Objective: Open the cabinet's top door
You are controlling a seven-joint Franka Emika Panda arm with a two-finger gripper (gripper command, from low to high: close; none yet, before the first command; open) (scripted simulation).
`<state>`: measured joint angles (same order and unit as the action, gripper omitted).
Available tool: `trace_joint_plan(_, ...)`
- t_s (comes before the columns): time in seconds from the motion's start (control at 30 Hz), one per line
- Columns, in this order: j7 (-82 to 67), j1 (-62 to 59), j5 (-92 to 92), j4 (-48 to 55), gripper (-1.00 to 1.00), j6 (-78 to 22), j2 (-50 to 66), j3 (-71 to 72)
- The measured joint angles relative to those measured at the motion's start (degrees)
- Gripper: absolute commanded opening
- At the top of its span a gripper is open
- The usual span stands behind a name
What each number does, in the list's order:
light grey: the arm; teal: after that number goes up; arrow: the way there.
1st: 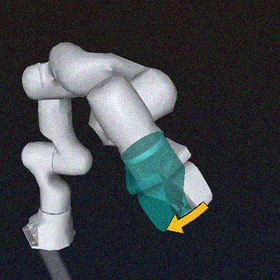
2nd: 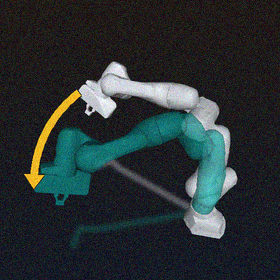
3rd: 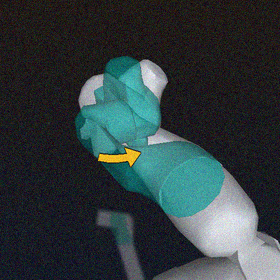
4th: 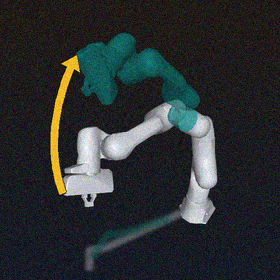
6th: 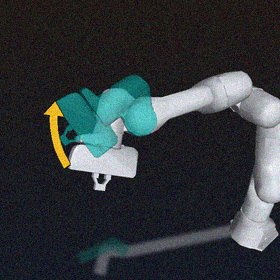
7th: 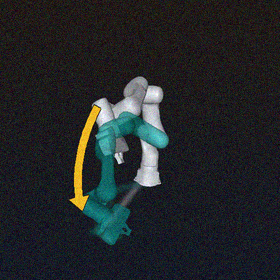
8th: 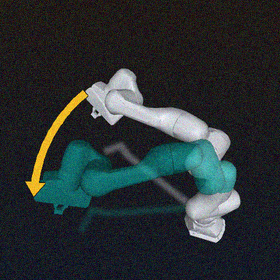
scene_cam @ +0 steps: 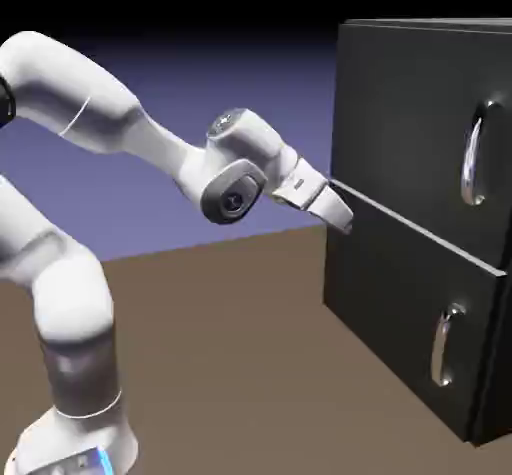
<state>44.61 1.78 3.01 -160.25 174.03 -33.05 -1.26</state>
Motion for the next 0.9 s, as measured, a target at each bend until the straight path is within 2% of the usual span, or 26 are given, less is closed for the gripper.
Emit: trace_joint_plan(0.9, 48.21, 24.5, 67.28, 16.83, 0.0, 0.49, -8.84, -28.13)
